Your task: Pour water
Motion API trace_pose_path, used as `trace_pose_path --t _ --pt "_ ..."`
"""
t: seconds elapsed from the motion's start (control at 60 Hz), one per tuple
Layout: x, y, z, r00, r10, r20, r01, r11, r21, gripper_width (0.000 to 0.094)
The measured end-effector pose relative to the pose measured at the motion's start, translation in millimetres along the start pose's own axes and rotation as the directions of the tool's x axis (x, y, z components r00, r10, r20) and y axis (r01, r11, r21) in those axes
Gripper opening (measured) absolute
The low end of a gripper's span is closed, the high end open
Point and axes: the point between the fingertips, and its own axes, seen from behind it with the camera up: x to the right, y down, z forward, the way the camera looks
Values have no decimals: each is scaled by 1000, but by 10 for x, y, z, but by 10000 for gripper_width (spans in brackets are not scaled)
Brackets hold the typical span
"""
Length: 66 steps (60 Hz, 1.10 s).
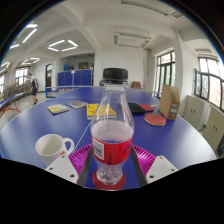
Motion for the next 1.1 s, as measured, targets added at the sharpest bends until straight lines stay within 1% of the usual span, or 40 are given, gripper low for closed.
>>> trace_pose_path --t 0.033,0.05,0.083,0.1,0.117,0.133,0.167,0.233,0.267,0.383,0.55,0.683,0.75,0.867,0.983,1.1 --pt "24 9 -48 1000 -14 -17 14 1000 -14 847" --pt "29 -5 -82 1000 -18 -24 18 1000 -15 867" --pt "42 -36 -142 999 -20 -37 19 1000 -15 833" --pt "39 -143 -367 999 -17 -41 16 1000 -21 835" --pt "27 -158 -446 999 -12 -47 11 1000 -25 846" --pt "83 -108 -330 999 -8 -52 7 1000 -24 853" --pt "68 -141 -447 998 4 -57 -6 999 -34 865" --pt "-12 -258 -777 997 27 -68 -31 998 -47 856" --pt "-31 -241 -931 997 29 -73 -33 998 -47 855" --pt "-144 -381 -1606 993 19 -114 -25 998 -54 849" --pt "-470 -328 -2850 988 5 -151 -16 998 -68 852" --pt "-719 -188 -3681 985 5 -175 -18 997 -74 851" --pt "-837 -129 -3982 984 11 -181 -24 997 -70 851" --pt "-976 -37 -4405 983 7 -183 -21 997 -75 852" --pt "-1046 15 -4609 982 10 -188 -27 996 -87 848" --pt "-1067 -61 -4740 981 19 -194 -32 997 -66 850"
